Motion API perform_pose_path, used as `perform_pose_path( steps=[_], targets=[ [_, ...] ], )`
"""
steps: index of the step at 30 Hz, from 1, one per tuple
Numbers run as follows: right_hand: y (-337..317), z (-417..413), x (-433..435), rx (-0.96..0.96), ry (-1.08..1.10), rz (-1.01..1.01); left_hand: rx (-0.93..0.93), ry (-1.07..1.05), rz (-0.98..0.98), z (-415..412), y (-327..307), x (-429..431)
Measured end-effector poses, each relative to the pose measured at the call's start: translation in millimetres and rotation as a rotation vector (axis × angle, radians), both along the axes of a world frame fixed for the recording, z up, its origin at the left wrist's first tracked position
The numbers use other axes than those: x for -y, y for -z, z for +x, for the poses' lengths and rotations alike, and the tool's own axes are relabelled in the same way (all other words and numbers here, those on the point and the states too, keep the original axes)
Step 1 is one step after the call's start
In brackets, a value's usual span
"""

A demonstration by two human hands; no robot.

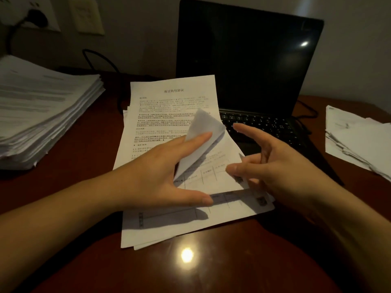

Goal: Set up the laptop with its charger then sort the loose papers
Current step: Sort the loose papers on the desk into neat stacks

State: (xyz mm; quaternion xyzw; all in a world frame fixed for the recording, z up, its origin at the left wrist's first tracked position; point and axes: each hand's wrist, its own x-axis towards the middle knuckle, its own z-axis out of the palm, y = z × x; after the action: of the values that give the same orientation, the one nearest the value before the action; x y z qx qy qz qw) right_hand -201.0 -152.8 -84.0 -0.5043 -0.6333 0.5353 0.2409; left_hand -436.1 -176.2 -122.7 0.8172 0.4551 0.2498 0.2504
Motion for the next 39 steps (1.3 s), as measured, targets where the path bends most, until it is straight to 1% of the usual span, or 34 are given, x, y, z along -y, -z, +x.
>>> perform_pose_path(
  steps=[4, 9, 11, 14, 16, 20, 22, 25, 30, 34, 36, 39],
  targets=[
    [2, 0, 0, -0.063, 0.070, 0.060, 0.062, -0.005, -0.027, -1, -2, 1],
    [9, 2, -4, -0.016, 0.090, 0.173, 0.176, 0.017, -0.028, -3, 2, 0],
    [8, 5, -6, -0.013, 0.048, 0.142, 0.206, -0.008, -0.011, -4, 2, 0],
    [0, 14, -10, -0.031, -0.036, 0.058, 0.257, -0.047, 0.073, -2, -2, 2],
    [-3, 17, -10, -0.060, -0.034, 0.046, 0.293, -0.061, 0.093, -2, -5, 4],
    [1, 11, -8, -0.101, 0.015, 0.096, 0.193, -0.032, 0.130, -1, -2, 3],
    [7, 6, -7, -0.110, 0.051, 0.147, 0.138, 0.001, 0.090, 0, -2, 3],
    [13, 3, -8, -0.084, 0.075, 0.225, 0.128, 0.008, 0.081, 1, -1, 1],
    [2, 16, -11, -0.097, -0.012, 0.127, 0.269, -0.056, 0.094, 2, -1, 3],
    [1, 18, -11, -0.114, -0.015, 0.146, 0.175, -0.075, 0.148, 3, -2, 3],
    [4, 15, -11, -0.166, -0.020, 0.140, 0.146, -0.054, 0.093, 3, -2, 5],
    [6, 14, -10, -0.242, -0.039, 0.118, 0.160, -0.007, 0.083, 5, -1, 7]
  ],
)
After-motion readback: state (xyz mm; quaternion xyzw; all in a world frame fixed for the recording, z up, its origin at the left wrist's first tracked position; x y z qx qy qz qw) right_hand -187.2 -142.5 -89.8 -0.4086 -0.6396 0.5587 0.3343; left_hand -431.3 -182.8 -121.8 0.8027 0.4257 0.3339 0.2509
